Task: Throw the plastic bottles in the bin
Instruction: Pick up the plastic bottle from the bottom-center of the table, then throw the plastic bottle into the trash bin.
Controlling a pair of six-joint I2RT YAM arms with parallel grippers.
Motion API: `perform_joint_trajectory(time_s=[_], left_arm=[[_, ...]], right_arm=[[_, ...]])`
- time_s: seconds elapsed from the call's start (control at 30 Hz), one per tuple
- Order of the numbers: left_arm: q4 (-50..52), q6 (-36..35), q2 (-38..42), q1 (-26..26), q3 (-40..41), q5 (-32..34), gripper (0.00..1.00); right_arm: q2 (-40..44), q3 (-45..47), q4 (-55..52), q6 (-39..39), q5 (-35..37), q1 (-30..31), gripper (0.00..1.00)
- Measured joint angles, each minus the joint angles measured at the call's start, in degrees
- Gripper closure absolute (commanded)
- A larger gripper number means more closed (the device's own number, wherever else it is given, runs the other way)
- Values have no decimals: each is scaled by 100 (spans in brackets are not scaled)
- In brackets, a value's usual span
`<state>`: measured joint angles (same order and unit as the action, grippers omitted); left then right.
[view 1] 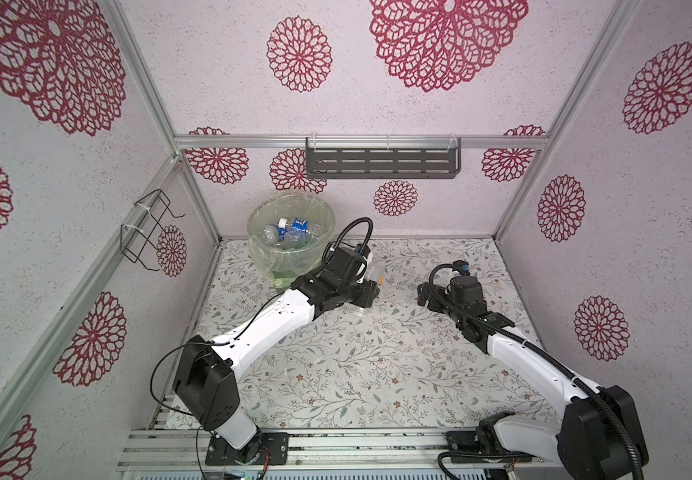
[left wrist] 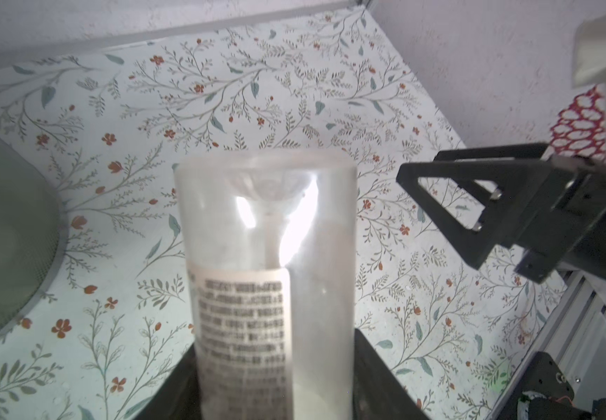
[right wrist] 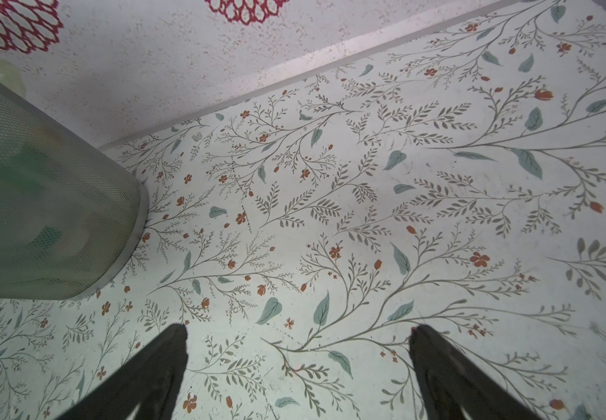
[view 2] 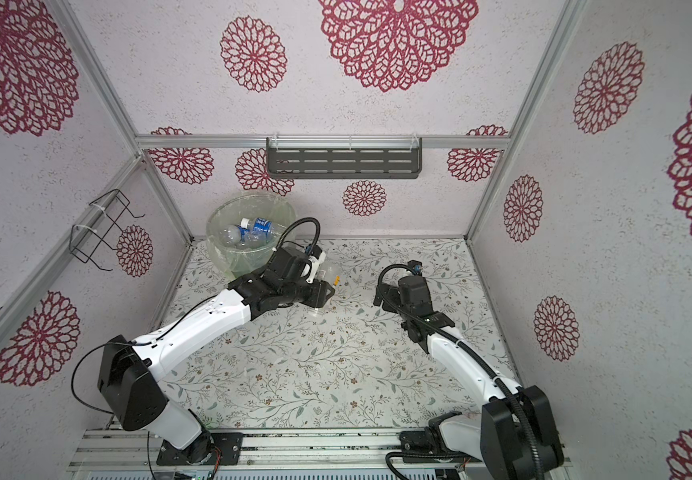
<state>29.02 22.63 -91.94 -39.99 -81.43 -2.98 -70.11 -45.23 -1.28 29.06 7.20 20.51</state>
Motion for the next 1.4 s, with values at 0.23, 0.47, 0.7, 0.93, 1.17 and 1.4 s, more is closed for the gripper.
perform_joint_trajectory(time_s=[0.23,0.47,0.7,0.93,1.17,1.4], left_arm=[[-376,212,297,260,-42,46,56],[-415,433,911,568,-63,262,56],[-304,748,2127,925,505,820,57],[46,1322,3200,1261,1235,1362,57],[352,1871,3595,1523,1445,1746,56],[330,2382,2612,2339,435,1390,53]], right_arm=[[-50,0,22,66,-39,-22,1],[-50,13,28,103,-57,-33,1],[-50,105,81,109,-61,-50,1],[-127,105,175,157,-151,-66,1],[-267,105,262,208,-216,-76,1],[-267,105,334,275,-293,-87,1]])
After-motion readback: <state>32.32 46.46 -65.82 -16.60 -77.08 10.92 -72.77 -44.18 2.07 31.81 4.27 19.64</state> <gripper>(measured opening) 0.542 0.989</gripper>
